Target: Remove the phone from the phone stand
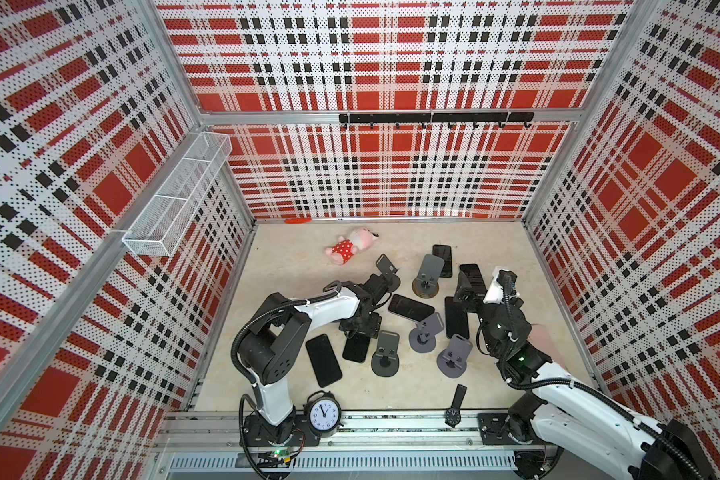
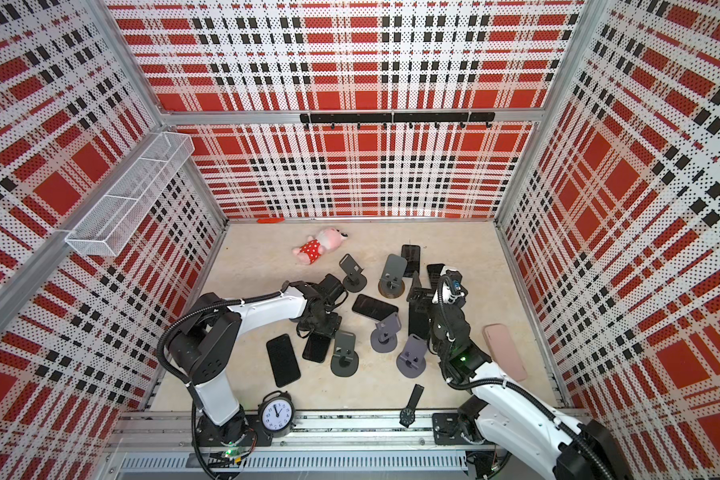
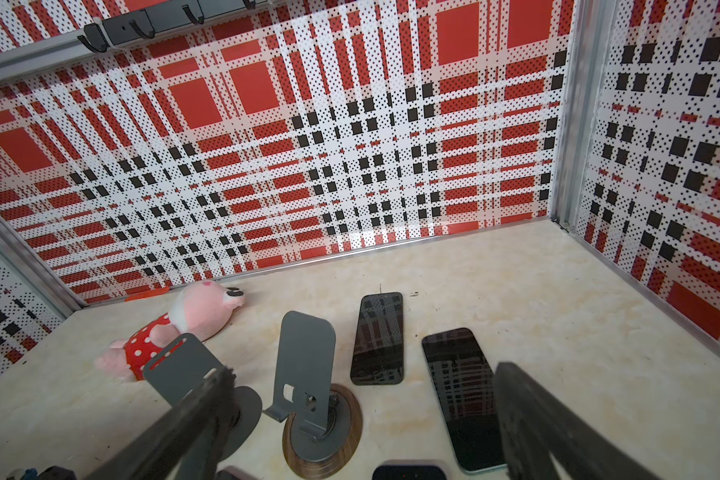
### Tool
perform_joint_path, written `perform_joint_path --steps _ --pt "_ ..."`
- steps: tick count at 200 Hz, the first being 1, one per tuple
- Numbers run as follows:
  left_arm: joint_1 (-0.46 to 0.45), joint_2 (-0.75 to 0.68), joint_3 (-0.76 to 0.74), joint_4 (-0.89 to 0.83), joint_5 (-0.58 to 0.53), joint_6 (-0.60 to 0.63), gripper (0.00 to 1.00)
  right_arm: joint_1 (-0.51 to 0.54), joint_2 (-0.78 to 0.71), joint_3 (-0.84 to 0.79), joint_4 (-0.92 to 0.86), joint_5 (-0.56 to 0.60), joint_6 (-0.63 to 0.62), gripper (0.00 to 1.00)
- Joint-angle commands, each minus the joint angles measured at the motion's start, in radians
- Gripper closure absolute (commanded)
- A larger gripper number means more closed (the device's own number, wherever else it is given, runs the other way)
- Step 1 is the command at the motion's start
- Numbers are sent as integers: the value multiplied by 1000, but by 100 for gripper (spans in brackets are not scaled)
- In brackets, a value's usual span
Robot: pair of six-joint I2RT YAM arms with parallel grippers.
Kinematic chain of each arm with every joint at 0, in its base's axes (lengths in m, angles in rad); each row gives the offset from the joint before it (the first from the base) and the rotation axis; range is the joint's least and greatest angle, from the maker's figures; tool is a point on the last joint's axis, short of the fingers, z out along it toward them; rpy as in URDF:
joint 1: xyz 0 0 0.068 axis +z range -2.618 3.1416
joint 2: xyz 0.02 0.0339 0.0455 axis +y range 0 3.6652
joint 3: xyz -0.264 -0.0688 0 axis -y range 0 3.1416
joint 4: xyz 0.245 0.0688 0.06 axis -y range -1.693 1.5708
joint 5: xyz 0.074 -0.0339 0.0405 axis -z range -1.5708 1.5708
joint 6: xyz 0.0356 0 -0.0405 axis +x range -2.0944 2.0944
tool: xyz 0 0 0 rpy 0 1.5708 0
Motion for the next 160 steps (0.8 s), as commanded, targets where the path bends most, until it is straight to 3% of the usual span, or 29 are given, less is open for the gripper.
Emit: perform_joint_path --steps 1,160 --pt "3 58 -17 42 -1 6 27 -2 -15 1 3 -2 2 0" --pt "1 33 0 36 -2 -9 22 -2 -11 6 -3 -11 -2 0"
